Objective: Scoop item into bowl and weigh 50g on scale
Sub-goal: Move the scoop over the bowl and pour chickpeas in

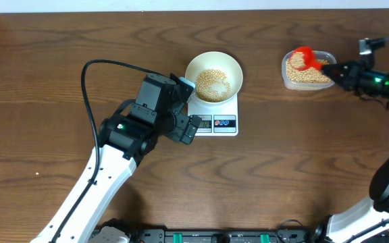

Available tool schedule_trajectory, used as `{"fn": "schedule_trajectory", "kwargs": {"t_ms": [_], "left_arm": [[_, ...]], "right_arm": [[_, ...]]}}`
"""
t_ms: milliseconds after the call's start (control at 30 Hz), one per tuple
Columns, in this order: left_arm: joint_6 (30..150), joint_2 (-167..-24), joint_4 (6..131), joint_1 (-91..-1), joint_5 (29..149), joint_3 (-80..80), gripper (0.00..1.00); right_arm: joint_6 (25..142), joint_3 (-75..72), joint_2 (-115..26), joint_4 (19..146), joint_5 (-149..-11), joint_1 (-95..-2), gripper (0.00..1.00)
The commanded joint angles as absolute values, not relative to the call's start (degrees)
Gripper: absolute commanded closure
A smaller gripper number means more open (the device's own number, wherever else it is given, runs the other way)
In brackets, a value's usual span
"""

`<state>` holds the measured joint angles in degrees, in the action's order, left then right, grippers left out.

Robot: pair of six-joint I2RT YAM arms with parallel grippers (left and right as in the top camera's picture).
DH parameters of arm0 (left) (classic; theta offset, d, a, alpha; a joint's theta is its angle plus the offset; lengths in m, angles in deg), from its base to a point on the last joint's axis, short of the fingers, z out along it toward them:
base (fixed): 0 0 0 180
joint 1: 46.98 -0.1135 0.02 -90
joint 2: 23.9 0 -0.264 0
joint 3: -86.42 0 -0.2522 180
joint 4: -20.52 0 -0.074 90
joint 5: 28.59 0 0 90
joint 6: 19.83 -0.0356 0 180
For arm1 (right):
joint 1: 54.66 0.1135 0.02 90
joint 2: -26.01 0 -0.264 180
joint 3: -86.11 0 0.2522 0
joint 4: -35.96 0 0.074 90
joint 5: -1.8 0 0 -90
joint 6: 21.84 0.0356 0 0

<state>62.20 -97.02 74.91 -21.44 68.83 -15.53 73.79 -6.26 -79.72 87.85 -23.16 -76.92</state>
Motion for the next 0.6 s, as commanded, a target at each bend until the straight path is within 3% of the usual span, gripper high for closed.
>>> {"fn": "schedule_trajectory", "kwargs": {"t_ms": [0,200,567], "left_arm": [[61.63,-96.89,74.99,-21.64,69.13,-15.75,0.03],[61.63,-96.87,74.99,-21.64,69.13,-15.75,0.02],[61.63,-96.89,74.99,-21.64,69.13,-15.75,0.03]], "right_arm": [[73.85,-7.27,-78.08,87.04,-19.88,-72.96,0.99],[82.44,-7.9,-76.6,80.48,-24.08,-64.33,0.98],[82.66,-10.39,-75.86,80.37,-36.84,-49.62,0.99]]}}
